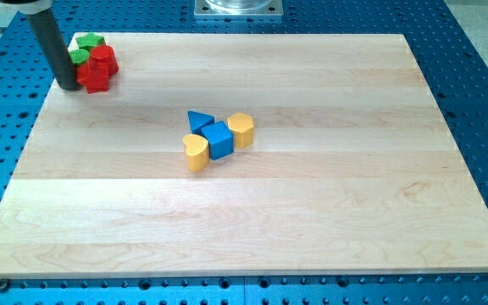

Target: Push the group of red and green blocks slightly to the bottom side

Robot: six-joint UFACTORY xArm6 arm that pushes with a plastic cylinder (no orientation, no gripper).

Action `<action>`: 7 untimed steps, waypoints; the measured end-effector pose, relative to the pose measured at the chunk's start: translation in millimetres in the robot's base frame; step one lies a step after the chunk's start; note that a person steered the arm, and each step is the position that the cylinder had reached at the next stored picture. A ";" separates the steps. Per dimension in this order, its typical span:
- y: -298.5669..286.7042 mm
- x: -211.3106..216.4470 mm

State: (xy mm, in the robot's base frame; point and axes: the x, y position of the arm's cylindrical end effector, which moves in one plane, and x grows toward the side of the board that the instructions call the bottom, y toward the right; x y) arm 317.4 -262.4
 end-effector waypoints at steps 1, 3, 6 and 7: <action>-1.1 -0.2; -10.6 4.2; -28.2 -101.1; -14.9 -106.0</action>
State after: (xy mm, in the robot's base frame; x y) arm 211.4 -277.3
